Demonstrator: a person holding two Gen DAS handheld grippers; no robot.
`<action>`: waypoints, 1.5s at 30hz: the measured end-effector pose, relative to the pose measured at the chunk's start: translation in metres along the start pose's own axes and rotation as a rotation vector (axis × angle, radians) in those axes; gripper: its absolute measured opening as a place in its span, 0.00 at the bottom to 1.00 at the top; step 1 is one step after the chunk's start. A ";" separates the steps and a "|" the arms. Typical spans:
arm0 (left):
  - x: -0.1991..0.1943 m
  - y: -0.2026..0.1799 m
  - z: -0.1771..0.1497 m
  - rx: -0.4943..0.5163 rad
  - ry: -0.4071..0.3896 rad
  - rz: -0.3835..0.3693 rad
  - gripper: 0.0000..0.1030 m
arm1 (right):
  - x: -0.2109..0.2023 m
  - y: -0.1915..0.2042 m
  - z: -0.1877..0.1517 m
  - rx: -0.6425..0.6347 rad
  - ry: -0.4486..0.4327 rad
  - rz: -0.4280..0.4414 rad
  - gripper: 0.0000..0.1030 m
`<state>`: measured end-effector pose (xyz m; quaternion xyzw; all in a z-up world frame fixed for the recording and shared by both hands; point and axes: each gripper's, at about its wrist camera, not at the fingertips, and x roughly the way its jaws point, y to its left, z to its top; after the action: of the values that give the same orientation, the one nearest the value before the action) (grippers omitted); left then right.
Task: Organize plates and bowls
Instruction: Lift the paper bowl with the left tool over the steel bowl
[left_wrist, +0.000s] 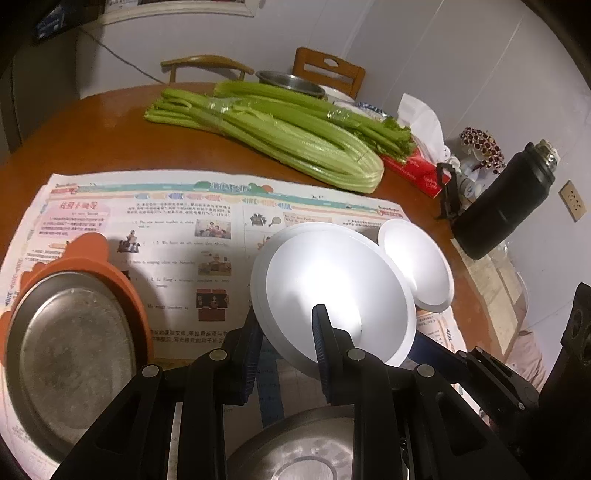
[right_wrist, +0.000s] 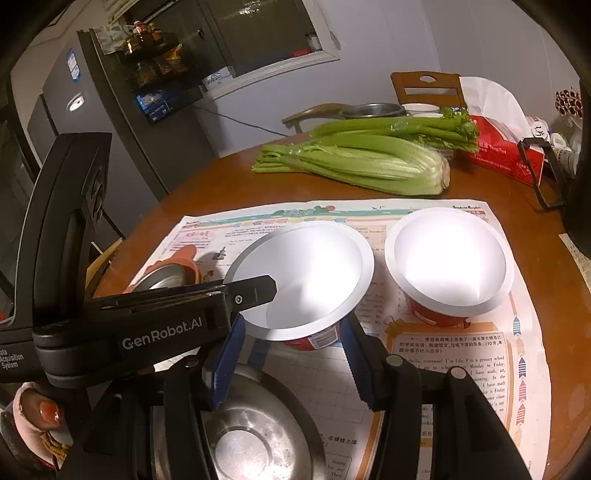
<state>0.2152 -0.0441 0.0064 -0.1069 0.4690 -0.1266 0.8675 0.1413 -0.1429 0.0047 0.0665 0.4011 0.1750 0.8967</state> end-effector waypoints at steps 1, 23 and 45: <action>-0.005 -0.001 -0.001 0.005 -0.010 0.003 0.26 | -0.002 0.001 0.000 -0.003 -0.005 0.003 0.53; -0.083 -0.025 -0.043 0.052 -0.106 0.037 0.26 | -0.072 0.038 -0.023 -0.086 -0.067 0.044 0.53; -0.102 -0.030 -0.092 0.065 -0.089 0.074 0.26 | -0.093 0.052 -0.062 -0.143 -0.012 0.078 0.53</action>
<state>0.0810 -0.0464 0.0463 -0.0670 0.4293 -0.1046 0.8946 0.0248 -0.1301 0.0415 0.0189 0.3792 0.2375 0.8941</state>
